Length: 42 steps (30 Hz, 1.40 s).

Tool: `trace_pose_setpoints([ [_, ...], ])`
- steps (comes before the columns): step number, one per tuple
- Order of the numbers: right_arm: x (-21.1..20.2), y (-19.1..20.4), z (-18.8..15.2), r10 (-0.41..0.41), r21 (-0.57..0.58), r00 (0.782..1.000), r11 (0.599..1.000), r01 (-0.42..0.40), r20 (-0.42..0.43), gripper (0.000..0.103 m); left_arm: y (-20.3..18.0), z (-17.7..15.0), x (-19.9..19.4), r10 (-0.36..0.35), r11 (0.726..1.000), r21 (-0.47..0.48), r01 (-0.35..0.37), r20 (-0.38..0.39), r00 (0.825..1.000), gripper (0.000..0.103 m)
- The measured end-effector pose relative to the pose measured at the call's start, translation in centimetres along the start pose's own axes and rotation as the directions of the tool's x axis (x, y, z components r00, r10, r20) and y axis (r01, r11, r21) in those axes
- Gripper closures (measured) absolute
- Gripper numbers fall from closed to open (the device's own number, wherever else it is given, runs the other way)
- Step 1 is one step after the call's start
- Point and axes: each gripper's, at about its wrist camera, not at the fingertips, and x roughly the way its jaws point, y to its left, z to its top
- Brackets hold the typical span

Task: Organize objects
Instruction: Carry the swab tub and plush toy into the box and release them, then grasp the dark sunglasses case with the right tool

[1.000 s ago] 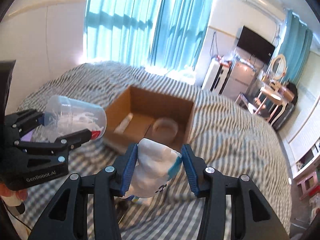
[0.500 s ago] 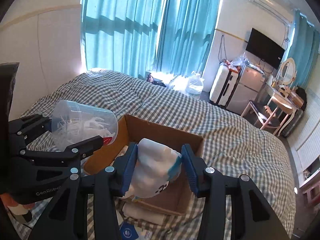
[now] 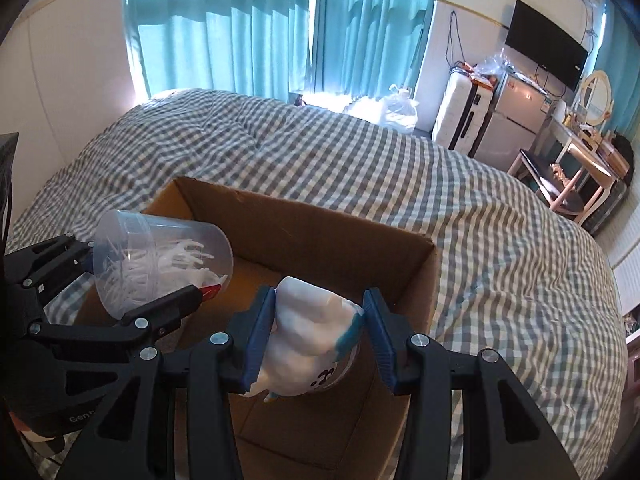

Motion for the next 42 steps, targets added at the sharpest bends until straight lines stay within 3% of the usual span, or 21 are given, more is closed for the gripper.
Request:
trace_pose_setpoints([
  [8, 1.4, -0.4, -0.4, 0.001, 0.005, 1.000, 1.000, -0.001, -0.012, 0.057, -1.1, -0.6, 0.8, 0.018, 0.999, 0.040, -0.018, -0.010, 1.000, 0.040],
  [11, 0.9, -0.5, -0.1, -0.015, 0.007, 1.000, 1.000, 0.015, 0.002, 0.057, -1.6, -0.7, 0.8, -0.018, 0.997, 0.068, 0.021, -0.032, 0.999, 0.040],
  [12, 0.5, -0.5, 0.0, -0.014, 0.014, 1.000, 1.000, 0.014, 0.009, 0.053, -1.8, -0.7, 0.7, -0.037, 0.997, 0.071, 0.040, -0.043, 0.998, 0.039],
  [13, 0.1, -0.6, 0.2, -0.018, 0.024, 1.000, 1.000, 0.018, 0.017, 0.039, -2.2, -0.8, 0.5, -0.044, 0.996, 0.071, 0.047, -0.044, 0.998, 0.038],
  [15, -1.3, -1.0, 0.6, -0.036, 0.054, 0.998, 0.998, 0.034, 0.042, 0.028, -2.5, -0.6, -0.4, -0.051, 0.995, 0.082, 0.053, -0.030, 0.998, 0.032],
  [17, -3.2, -1.3, 0.9, -0.035, 0.076, 0.997, 0.997, 0.030, 0.072, 0.028, -2.9, -0.5, -2.2, -0.041, 0.995, 0.091, 0.039, 0.018, 0.999, 0.015],
  [20, -6.3, -1.2, 1.2, -0.046, 0.090, 0.993, 0.995, 0.036, 0.106, 0.025, -3.3, -0.3, -5.2, -0.043, 0.994, 0.107, 0.034, 0.077, 0.996, 0.007],
  [26, -13.0, -0.1, 0.1, -0.108, 0.084, 0.979, 0.992, 0.095, 0.173, 0.015, -2.6, -0.2, -11.4, -0.012, 0.994, 0.106, -0.004, 0.149, 0.989, 0.002],
  [31, -17.0, 0.3, -2.1, -0.116, 0.116, 0.978, 0.989, 0.097, 0.173, 0.014, -0.7, -1.7, -15.9, 0.034, 0.994, 0.097, -0.052, 0.184, 0.982, 0.001],
  [42, -24.5, 3.7, -6.8, -0.130, 0.133, 0.961, 0.986, 0.099, 0.245, 0.012, -0.1, -6.3, -22.5, 0.035, 0.997, 0.054, -0.050, 0.249, 0.968, 0.001],
])
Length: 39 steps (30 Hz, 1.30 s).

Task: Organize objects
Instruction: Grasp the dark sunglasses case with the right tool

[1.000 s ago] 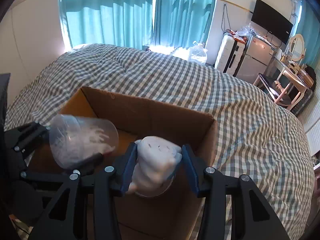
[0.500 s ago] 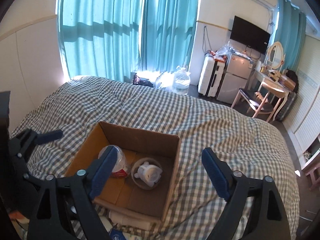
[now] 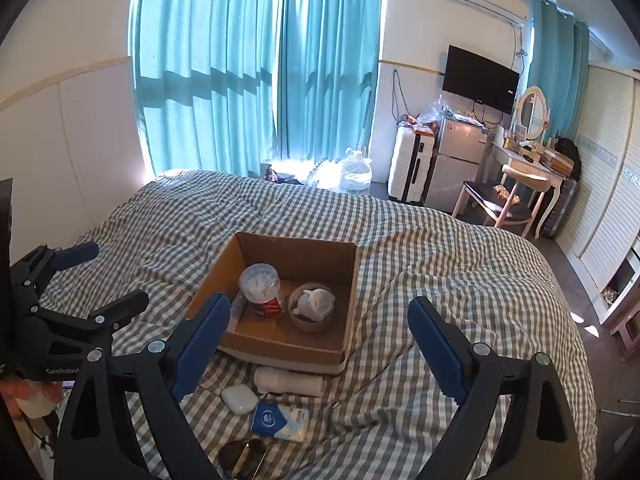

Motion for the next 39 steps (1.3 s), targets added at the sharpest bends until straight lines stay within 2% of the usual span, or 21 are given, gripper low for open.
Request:
trace_pose_setpoints([
  [6, -1.8, 1.8, -2.9, -0.007, -0.022, 1.000, 1.000, 0.007, -0.016, 0.012, -0.1, -2.9, -1.5, 0.031, 0.999, -0.024, -0.030, 0.004, 1.000, 0.001],
  [12, -1.4, 2.1, -6.3, 0.024, 0.022, 0.998, 0.999, -0.023, -0.051, 0.012, 0.6, -6.6, -0.5, 0.061, 0.997, -0.051, -0.064, -0.062, 0.996, 0.001],
  [16, 0.6, 2.8, -8.7, 0.041, 0.022, 0.993, 0.999, -0.039, -0.107, 0.012, 0.2, -8.7, 0.7, 0.099, 0.995, -0.022, -0.102, -0.103, 0.990, 0.001],
  [20, 4.3, 3.6, -12.3, 0.043, 0.017, 0.975, 0.999, -0.040, -0.217, 0.012, -0.2, -10.4, 1.6, 0.090, 0.996, -0.001, -0.090, -0.124, 0.988, 0.001],
  [26, 7.9, 4.1, -16.7, 0.086, 0.059, 0.940, 0.996, -0.071, -0.330, 0.012, -1.0, -13.2, 3.5, 0.099, 0.995, 0.032, -0.095, -0.191, 0.977, 0.001],
  [32, 9.9, 5.2, -18.8, 0.109, 0.056, 0.917, 0.994, -0.094, -0.385, 0.012, -0.6, -14.5, 4.8, 0.097, 0.995, 0.008, -0.098, -0.244, 0.965, 0.001],
  [39, 11.6, 7.2, -20.4, 0.132, 0.032, 0.890, 0.991, -0.131, -0.436, 0.013, 0.4, -14.8, 4.9, 0.073, 0.995, -0.045, -0.088, -0.260, 0.963, 0.001],
])
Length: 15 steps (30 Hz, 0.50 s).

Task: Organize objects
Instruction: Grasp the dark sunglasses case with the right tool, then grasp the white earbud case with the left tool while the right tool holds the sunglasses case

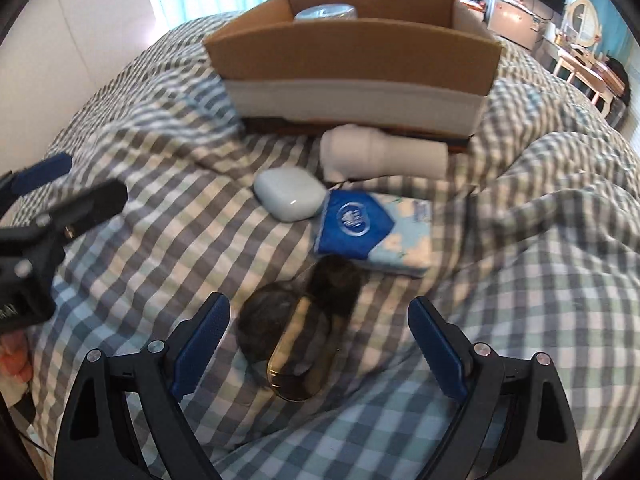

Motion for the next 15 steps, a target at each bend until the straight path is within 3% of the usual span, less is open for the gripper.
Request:
trace_pose_setpoints([
  [2, 0.5, 0.3, -0.1, -0.002, -0.010, 1.000, 1.000, 0.002, -0.010, 0.026, 0.2, -0.1, 0.2, -0.001, 1.000, -0.011, 0.001, -0.007, 1.000, 0.001],
  [6, 1.0, 1.2, -0.2, 0.016, -0.047, 0.999, 0.999, -0.017, -0.030, 0.042, 0.5, -0.1, 0.5, -0.007, 1.000, -0.030, 0.006, -0.023, 1.000, 0.001],
  [11, 0.3, 1.4, -0.4, 0.005, -0.052, 1.000, 0.999, -0.005, -0.004, 0.044, 0.7, -0.2, 0.6, -0.012, 0.999, -0.037, 0.011, -0.030, 0.999, 0.001],
  [15, -2.3, 0.7, 0.1, -0.014, -0.045, 0.998, 0.999, 0.017, 0.064, 0.045, 0.4, -0.1, 0.6, -0.004, 1.000, -0.026, 0.003, -0.033, 0.999, 0.001],
])
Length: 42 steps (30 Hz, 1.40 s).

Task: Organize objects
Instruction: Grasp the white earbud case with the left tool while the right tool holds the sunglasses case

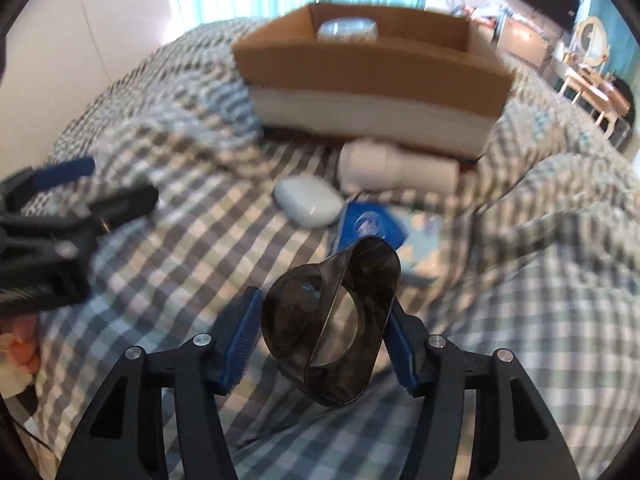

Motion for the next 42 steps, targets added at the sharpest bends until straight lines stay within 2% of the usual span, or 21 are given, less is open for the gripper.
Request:
trace_pose_setpoints([
  [2, -1.0, -0.6, 0.5, -0.020, 0.004, 0.999, 1.000, 0.020, 0.027, 0.045, -0.4, 0.0, 0.0, -0.003, 1.000, 0.006, 0.003, -0.002, 1.000, 0.001],
  [6, -3.1, -3.0, 1.4, -0.052, 0.035, 0.996, 0.998, 0.050, 0.072, 0.045, -2.0, 0.2, 0.1, -0.069, 0.998, 0.007, 0.070, -0.020, 0.997, 0.001],
  [11, -4.1, -5.2, 2.3, -0.091, 0.064, 0.991, 0.994, 0.085, 0.094, 0.045, -5.3, 0.7, 0.9, -0.088, 0.993, 0.072, 0.090, -0.031, 0.996, 0.001],
  [15, -4.7, -7.3, 2.8, -0.094, 0.080, 0.989, 0.993, 0.086, 0.111, 0.045, -6.7, 2.0, 2.2, -0.068, 0.994, 0.079, 0.069, -0.012, 0.998, 0.001],
  [18, -4.5, -8.8, 3.4, -0.085, 0.087, 0.990, 0.993, 0.075, 0.112, 0.045, -7.7, 3.3, 4.0, -0.030, 0.991, 0.133, 0.032, -0.015, 0.999, 0.001],
  [22, -4.0, -10.0, 4.5, -0.075, 0.080, 0.990, 0.995, 0.066, 0.116, 0.045, -8.6, 3.4, 6.8, 0.022, 0.977, 0.212, -0.007, -0.068, 0.997, 0.001],
  [25, -3.4, -10.8, 5.6, -0.057, 0.083, 0.991, 0.995, 0.048, 0.118, 0.045, -9.2, 2.9, 8.8, 0.030, 0.966, 0.258, 0.003, -0.125, 0.992, 0.007],
  [28, -2.5, -11.2, 6.4, -0.037, 0.089, 0.992, 0.996, 0.027, 0.119, 0.045, -9.9, 3.0, 10.1, 0.033, 0.952, 0.305, 0.014, -0.147, 0.989, 0.010],
  [30, -1.8, -11.5, 6.6, -0.014, 0.100, 0.993, 0.995, 0.002, 0.118, 0.045, -10.3, 3.3, 10.8, 0.022, 0.947, 0.321, 0.031, -0.160, 0.987, 0.015],
  [35, -0.2, -11.9, 6.1, 0.030, 0.119, 0.995, 0.992, -0.042, 0.096, 0.045, -10.8, 3.8, 12.2, -0.037, 0.937, 0.331, 0.108, -0.212, 0.977, 0.049],
  [38, 0.3, -12.4, 5.7, 0.039, 0.135, 0.995, 0.990, -0.051, 0.086, 0.045, -10.9, 3.7, 12.0, -0.033, 0.934, 0.343, 0.101, -0.200, 0.979, 0.050],
  [42, 0.4, -12.5, 5.3, 0.035, 0.139, 0.996, 0.989, -0.047, 0.085, 0.045, -10.0, 4.1, 11.1, -0.068, 0.948, 0.292, 0.127, -0.205, 0.976, 0.051],
])
